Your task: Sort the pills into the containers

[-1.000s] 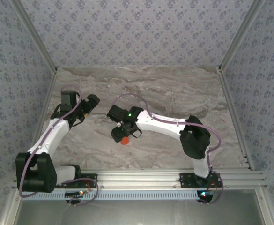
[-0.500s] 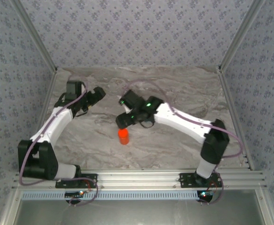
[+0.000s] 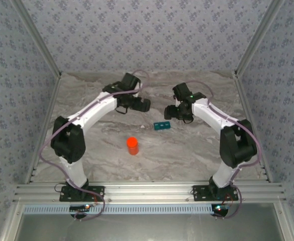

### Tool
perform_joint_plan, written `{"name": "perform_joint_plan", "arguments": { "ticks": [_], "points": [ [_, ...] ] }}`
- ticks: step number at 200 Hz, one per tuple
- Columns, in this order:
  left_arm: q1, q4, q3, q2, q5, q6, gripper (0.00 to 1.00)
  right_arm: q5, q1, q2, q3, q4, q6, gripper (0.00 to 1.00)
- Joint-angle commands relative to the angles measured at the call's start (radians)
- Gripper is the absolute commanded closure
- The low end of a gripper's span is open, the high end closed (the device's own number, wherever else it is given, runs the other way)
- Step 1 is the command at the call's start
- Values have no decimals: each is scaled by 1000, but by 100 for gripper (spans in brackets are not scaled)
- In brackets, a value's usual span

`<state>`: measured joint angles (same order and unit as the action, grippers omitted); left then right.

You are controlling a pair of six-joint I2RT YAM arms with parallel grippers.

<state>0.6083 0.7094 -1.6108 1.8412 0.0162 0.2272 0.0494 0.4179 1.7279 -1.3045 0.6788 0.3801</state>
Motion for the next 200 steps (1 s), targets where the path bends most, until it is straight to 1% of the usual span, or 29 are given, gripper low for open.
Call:
{"name": "perform_joint_plan", "arguments": {
  "ticks": [1, 42, 91, 124, 190, 200],
  "points": [
    [42, 123, -54, 32, -85, -134, 2, 9, 1, 40, -17, -24, -19, 20],
    [102, 148, -84, 92, -102, -164, 2, -30, -2, 137, -27, -46, -23, 20],
    [145, 145, -102, 145, -102, -171, 2, -40, -20, 171, -10, -65, -24, 21],
    [167, 145, -106, 167, -103, -181, 2, -32, -23, 164, 8, -71, -24, 21],
    [184, 131, -103, 174, -105, -168, 2, -3, -29, 69, 69, -73, -21, 21],
    [184, 130, -102, 174, -104, -166, 2, -2, -30, 59, 78, -103, -21, 21]
  ]
}}
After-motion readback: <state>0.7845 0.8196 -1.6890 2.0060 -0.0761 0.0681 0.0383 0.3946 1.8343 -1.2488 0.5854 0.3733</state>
